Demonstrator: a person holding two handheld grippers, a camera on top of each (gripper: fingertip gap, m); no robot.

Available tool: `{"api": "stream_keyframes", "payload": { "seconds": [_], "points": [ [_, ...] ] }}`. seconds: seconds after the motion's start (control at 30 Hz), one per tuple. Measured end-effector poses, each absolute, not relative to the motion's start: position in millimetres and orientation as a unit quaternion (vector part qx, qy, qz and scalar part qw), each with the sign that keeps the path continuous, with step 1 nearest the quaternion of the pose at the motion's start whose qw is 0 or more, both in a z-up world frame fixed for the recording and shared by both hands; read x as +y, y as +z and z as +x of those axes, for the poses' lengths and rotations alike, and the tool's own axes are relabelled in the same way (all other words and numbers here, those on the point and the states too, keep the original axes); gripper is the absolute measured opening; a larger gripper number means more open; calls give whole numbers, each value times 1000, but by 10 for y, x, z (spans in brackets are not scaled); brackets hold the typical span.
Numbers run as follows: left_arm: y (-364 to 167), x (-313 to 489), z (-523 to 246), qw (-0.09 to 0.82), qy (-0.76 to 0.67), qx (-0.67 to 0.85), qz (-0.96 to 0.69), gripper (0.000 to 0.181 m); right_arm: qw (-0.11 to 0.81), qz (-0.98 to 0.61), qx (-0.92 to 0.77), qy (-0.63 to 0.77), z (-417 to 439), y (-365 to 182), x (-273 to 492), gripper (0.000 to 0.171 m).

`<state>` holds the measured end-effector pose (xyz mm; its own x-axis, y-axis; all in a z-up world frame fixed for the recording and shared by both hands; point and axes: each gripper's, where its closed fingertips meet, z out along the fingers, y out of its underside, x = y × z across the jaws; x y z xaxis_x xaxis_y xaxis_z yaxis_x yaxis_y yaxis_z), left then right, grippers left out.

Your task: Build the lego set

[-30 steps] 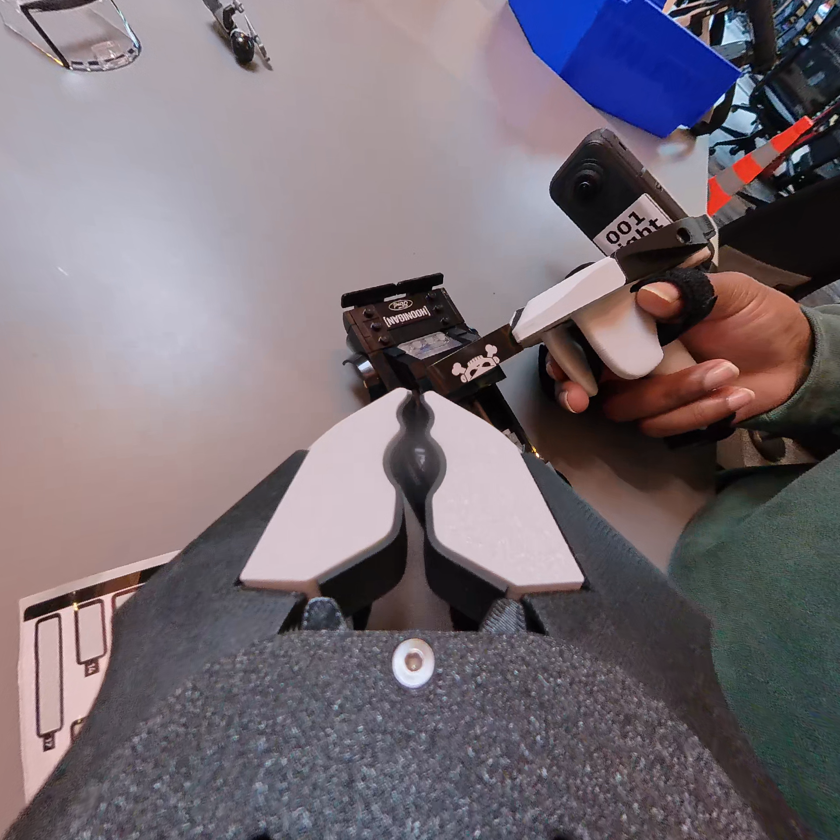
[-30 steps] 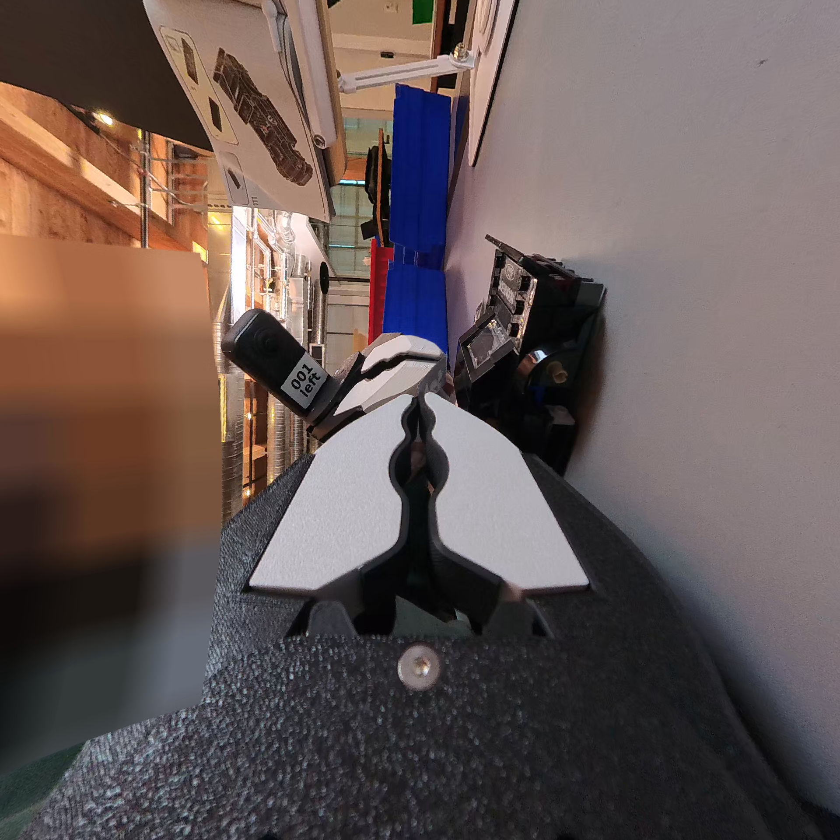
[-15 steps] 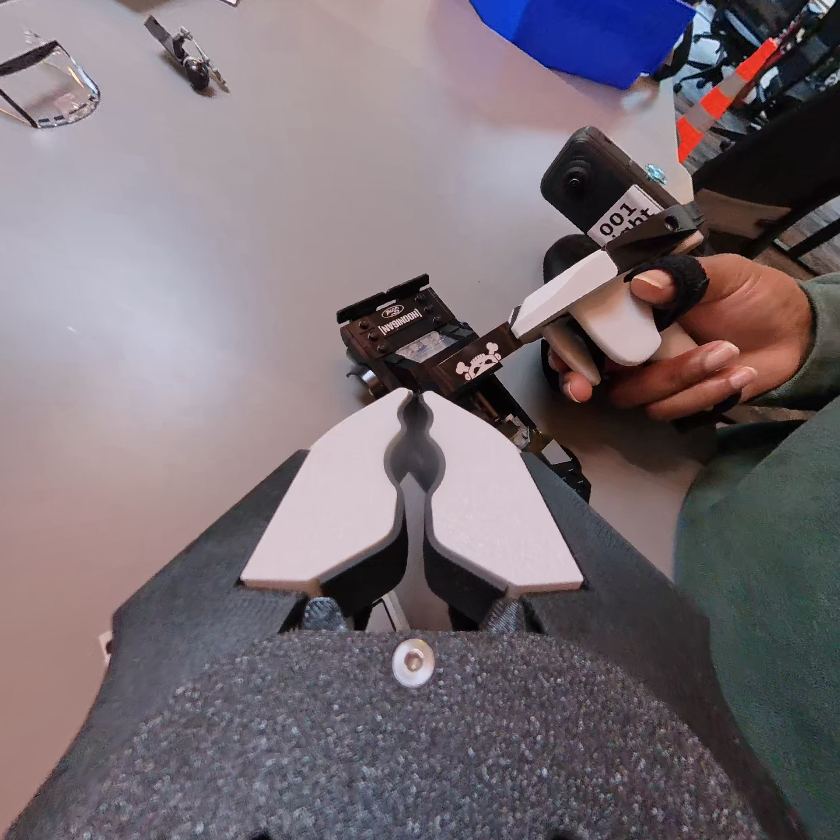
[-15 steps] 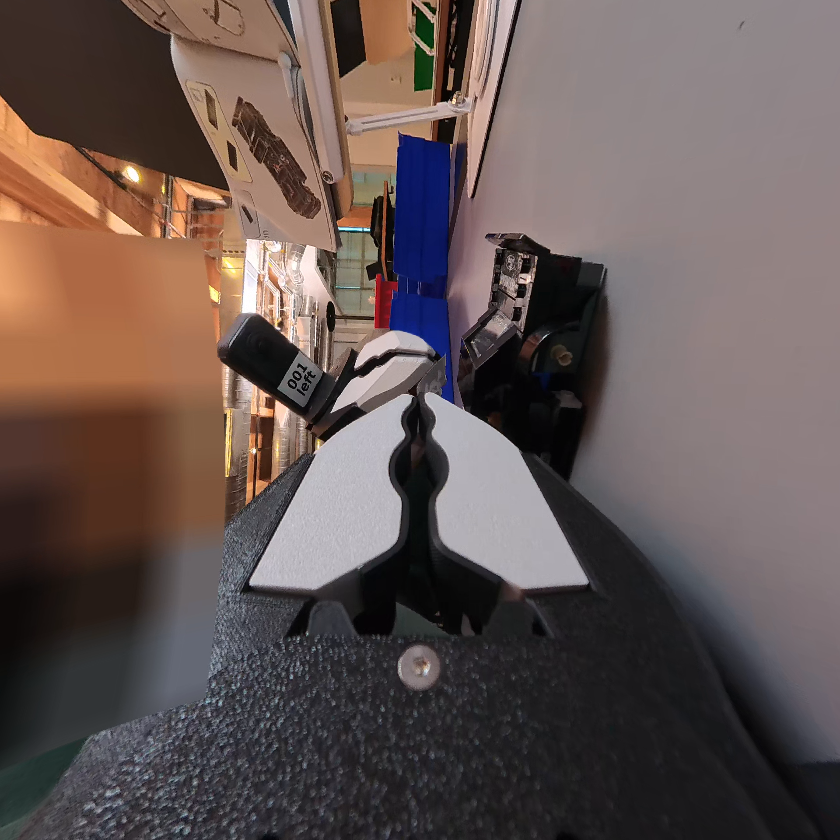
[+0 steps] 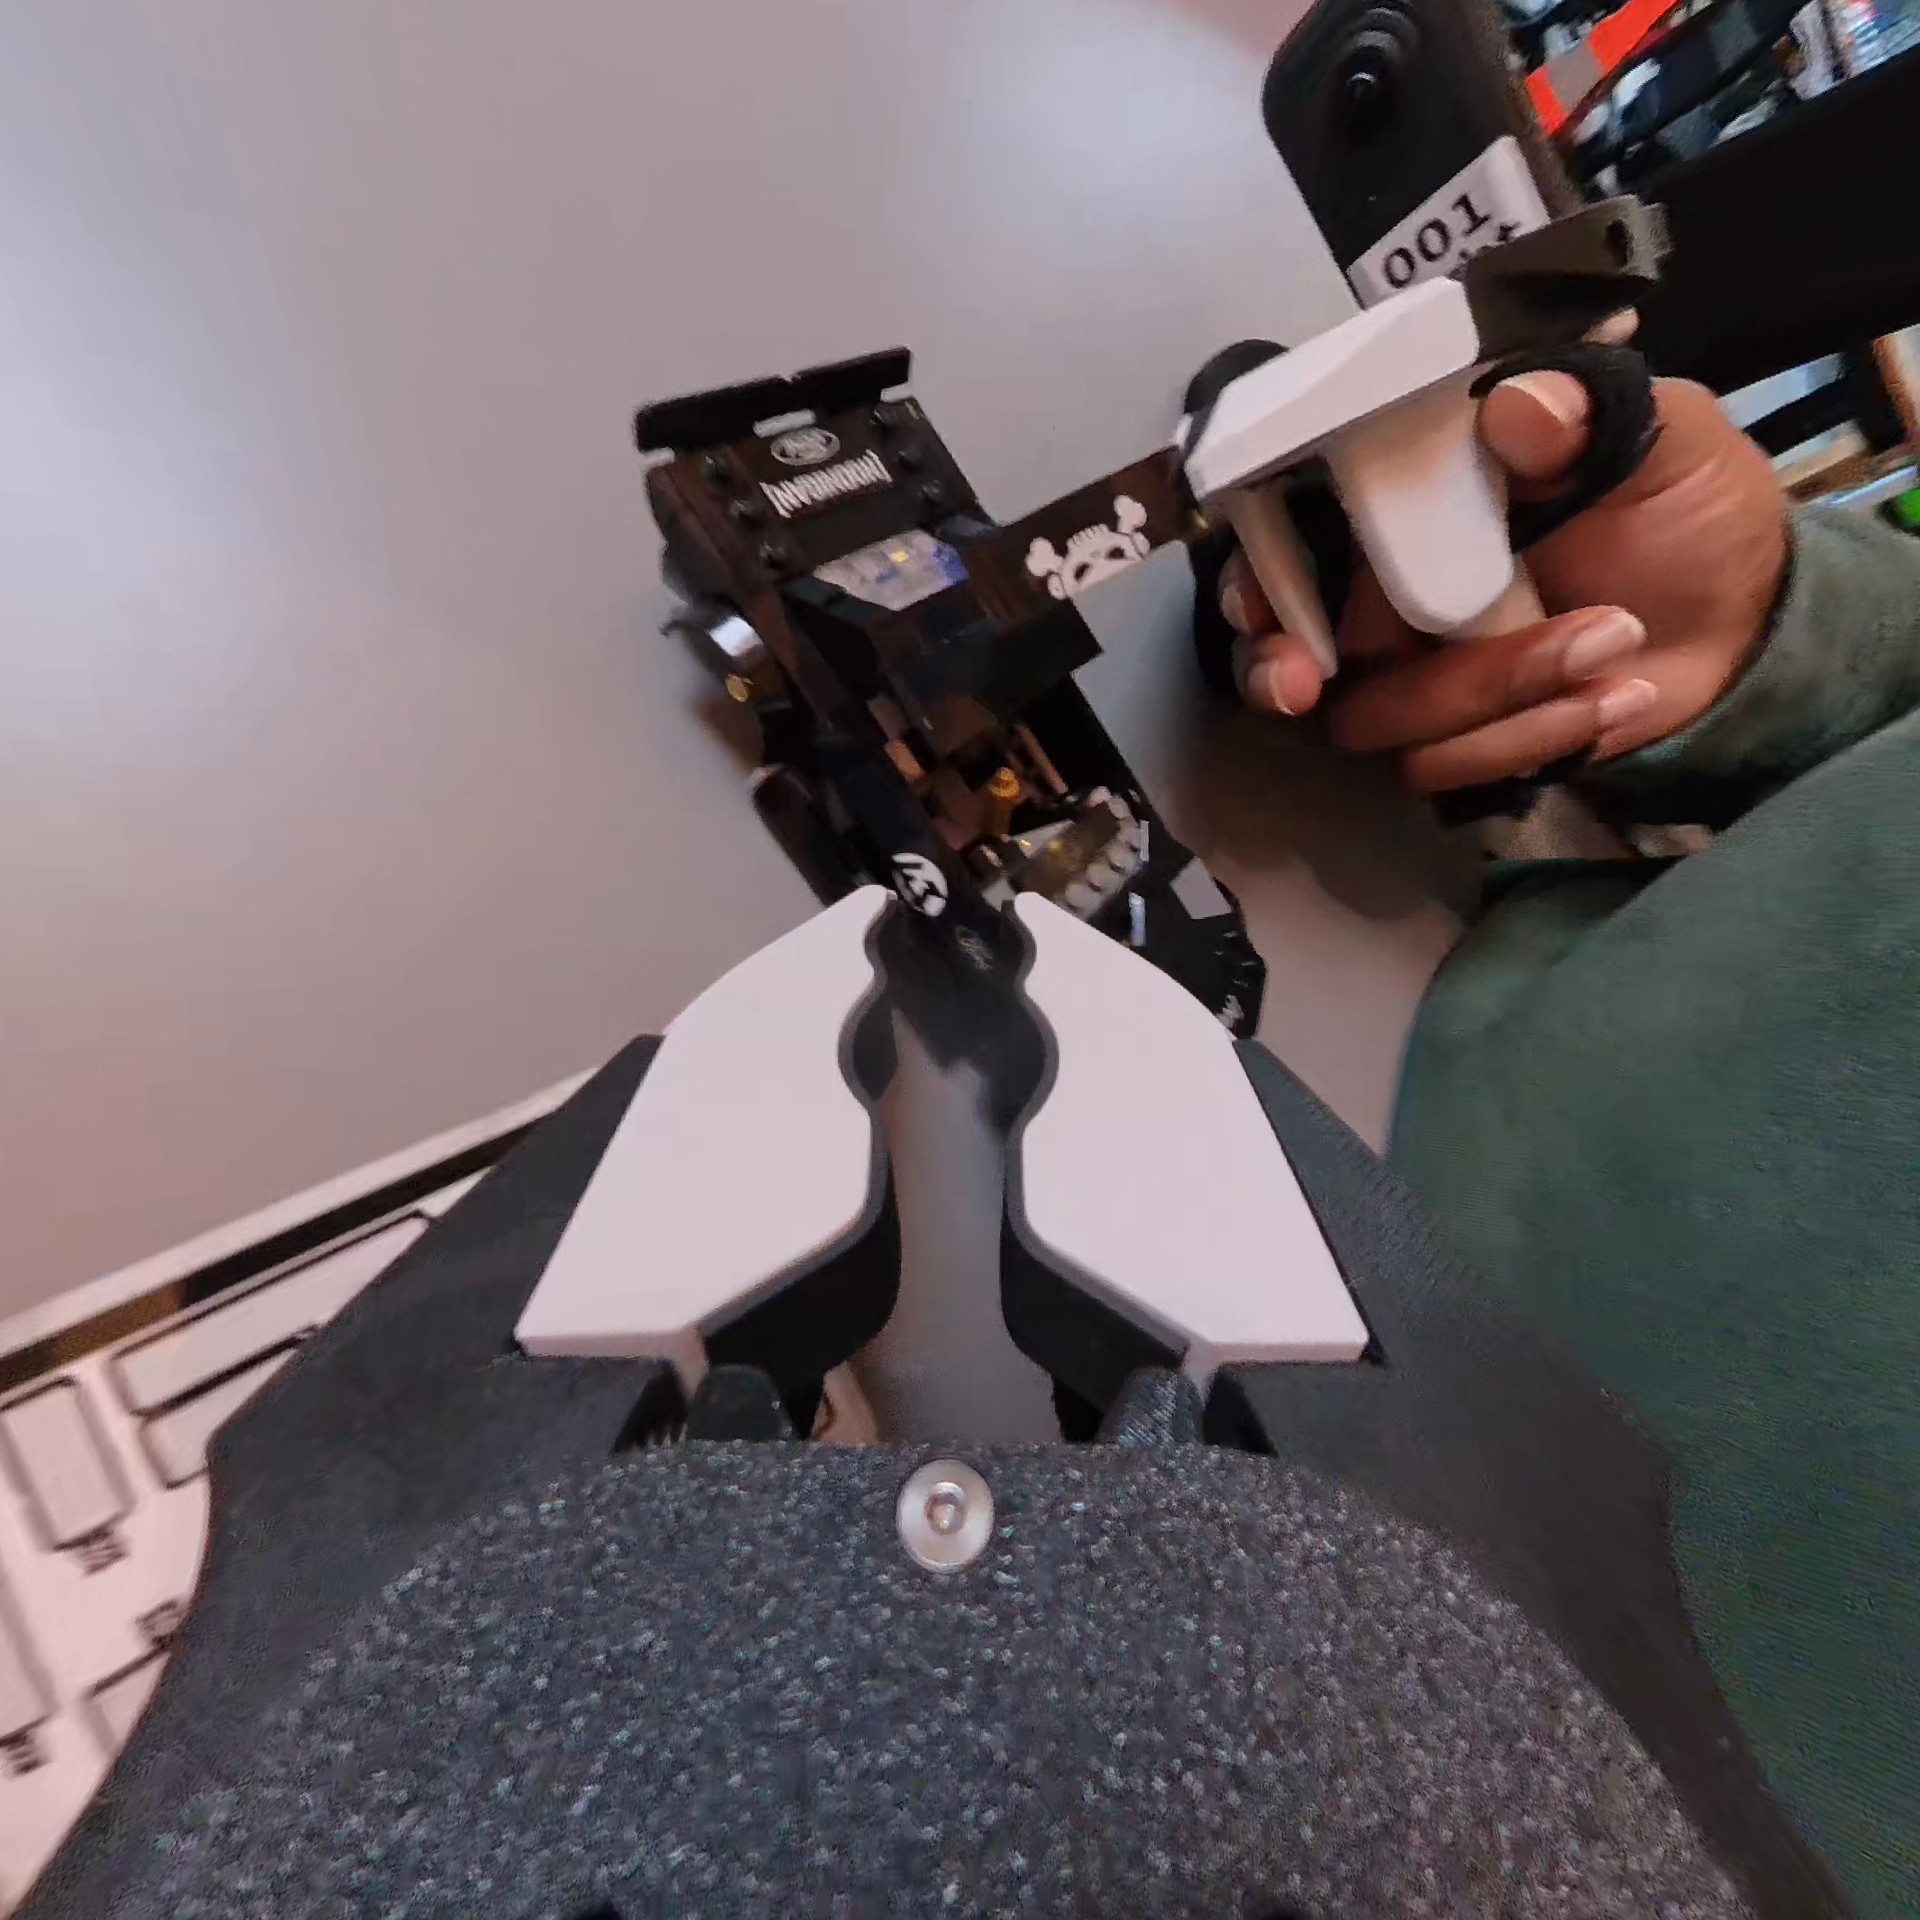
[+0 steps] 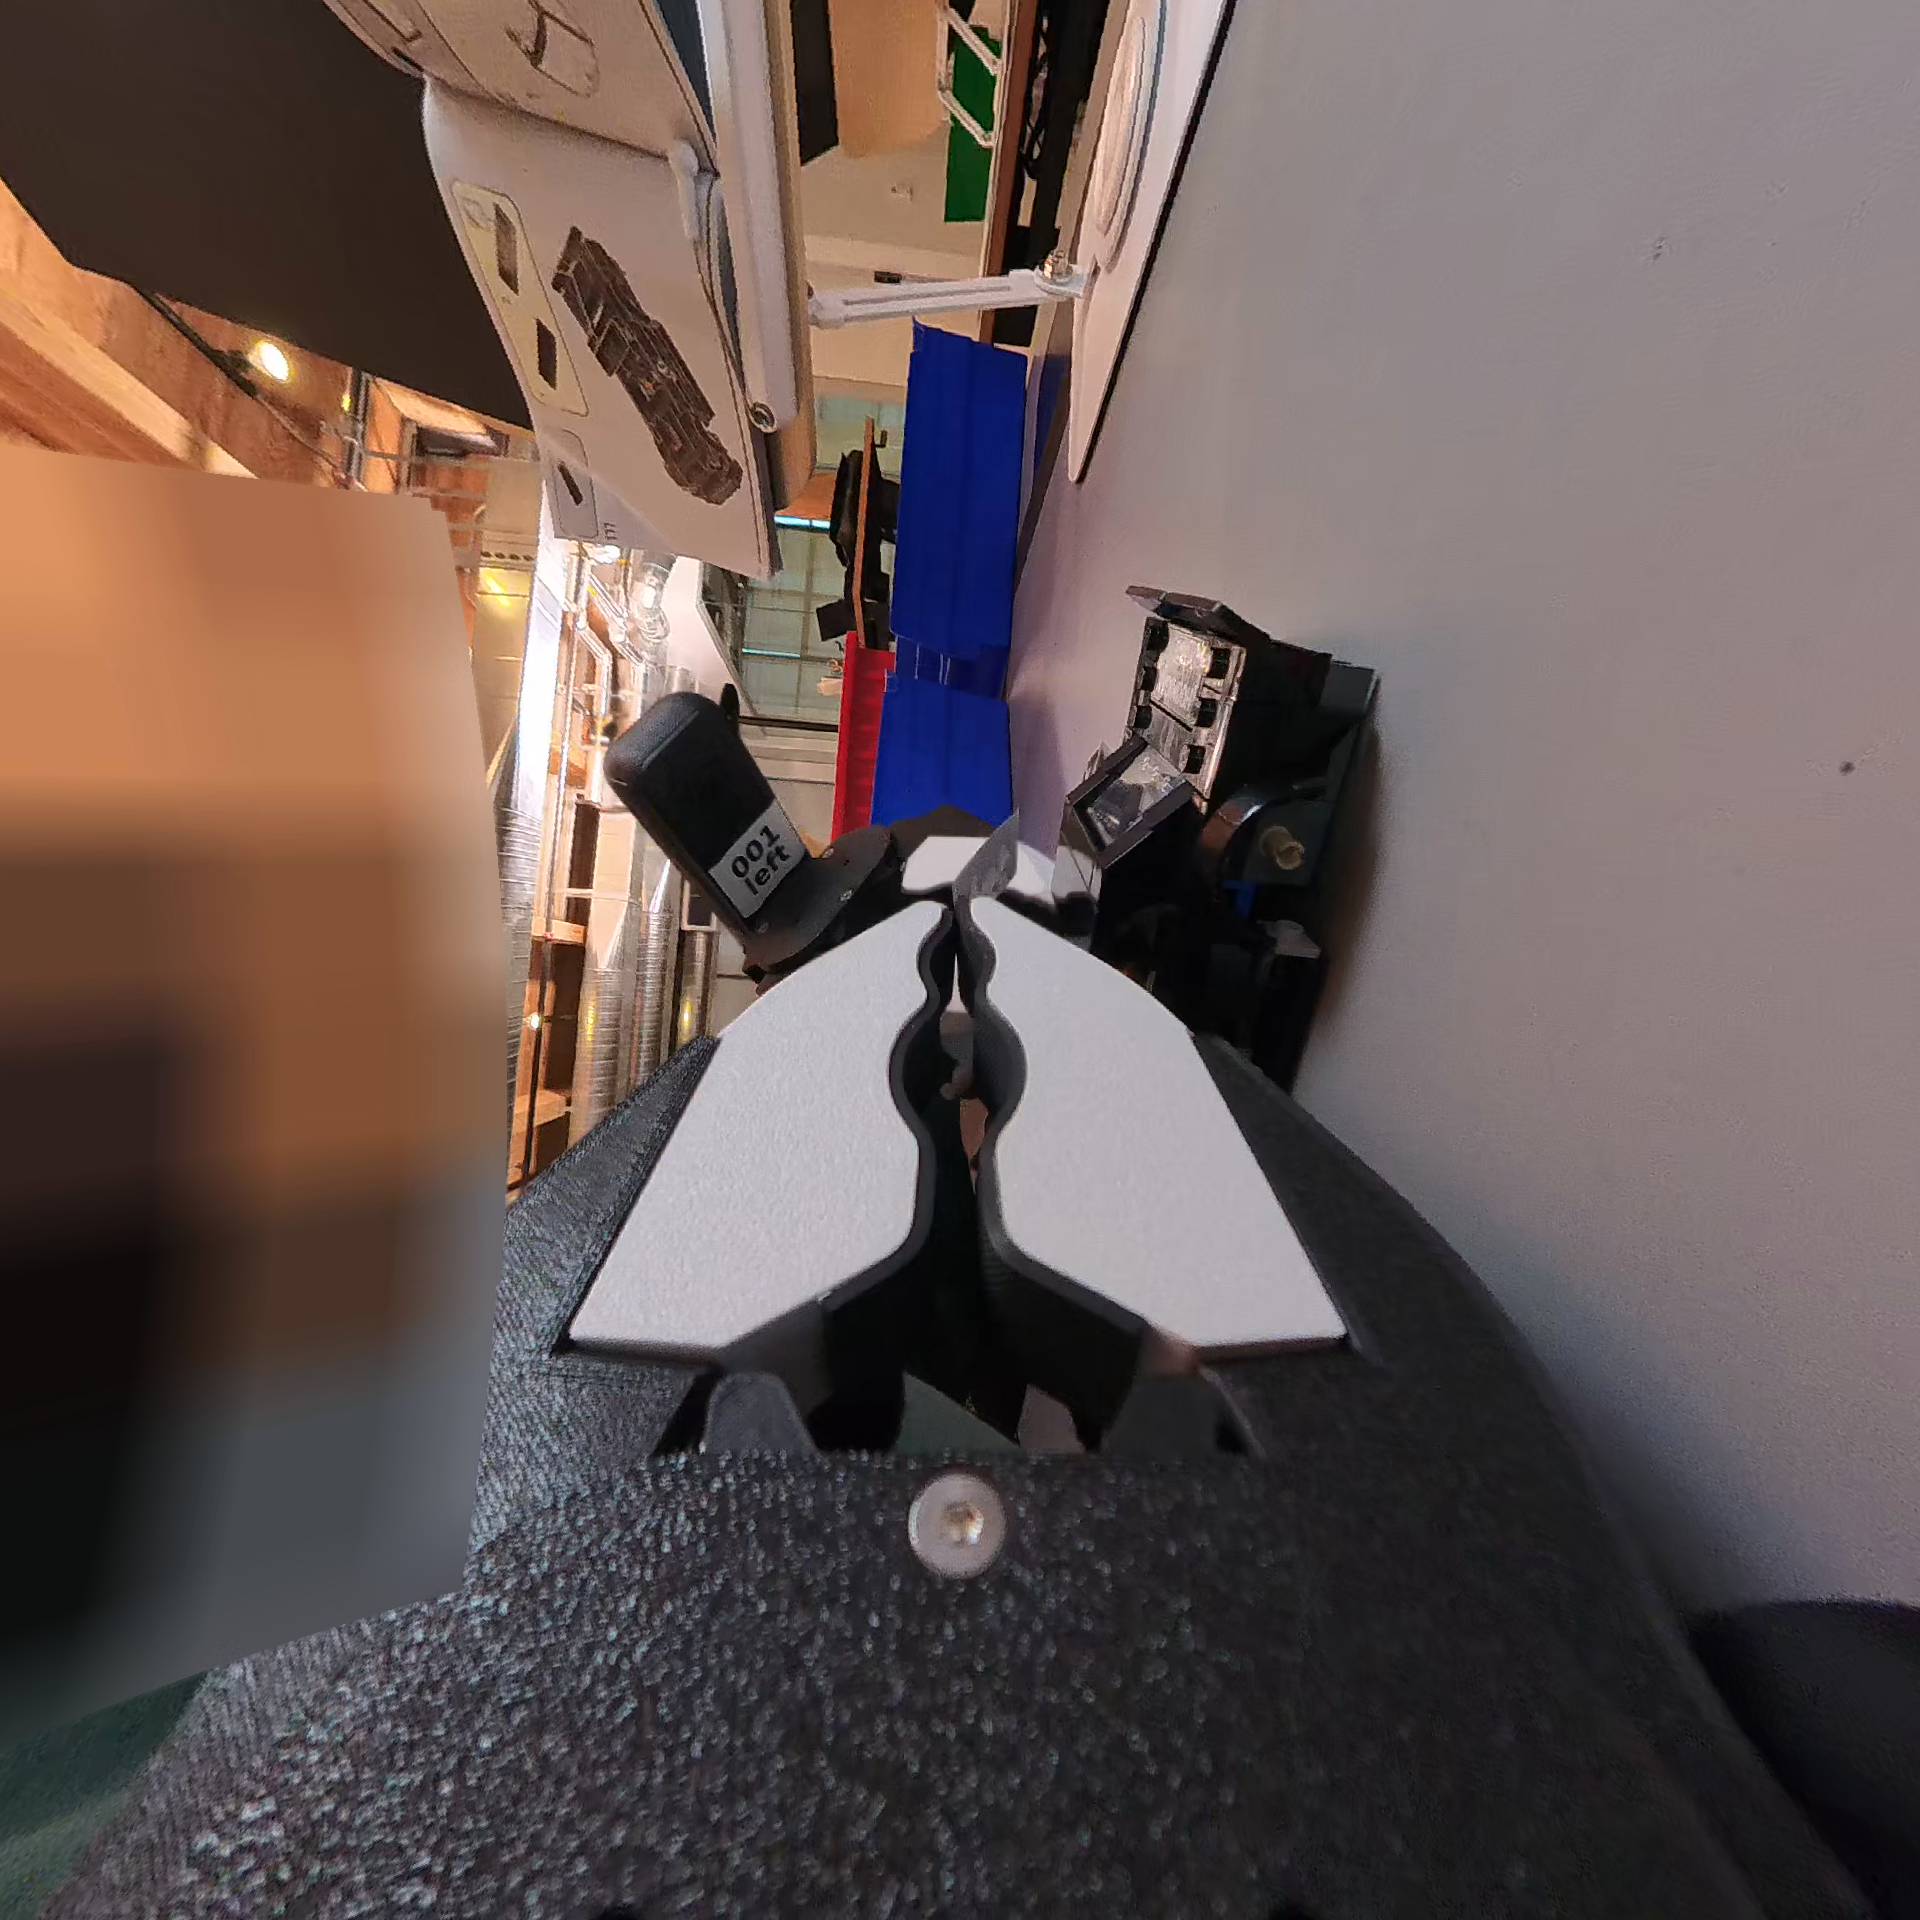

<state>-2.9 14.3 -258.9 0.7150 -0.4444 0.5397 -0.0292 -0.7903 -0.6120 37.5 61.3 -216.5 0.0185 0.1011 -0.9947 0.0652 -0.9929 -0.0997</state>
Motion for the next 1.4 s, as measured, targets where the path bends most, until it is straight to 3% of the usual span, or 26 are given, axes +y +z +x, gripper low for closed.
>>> {"api": "stream_keyframes", "payload": {
  "seconds": [0.57, 0.9, 1.1, 1.4],
  "points": [
    [-2422, -169, 475, 271, -487, 107, -824, 13, -42, -714, -144, 684, 432, -2124, 572, 0],
    [-2440, -93, 663, 279, -484, 123, -820, 9, -49, -708, -161, 686, 398, -2103, 574, 0],
    [-2355, -60, 636, 295, -479, 133, -816, 17, -58, -706, -185, 681, 415, -2092, 538, 0],
    [-2396, 262, -16, 371, -296, 145, -868, 15, -119, -702, -230, 663, 349, -2114, 554, 0]
  ]
}}
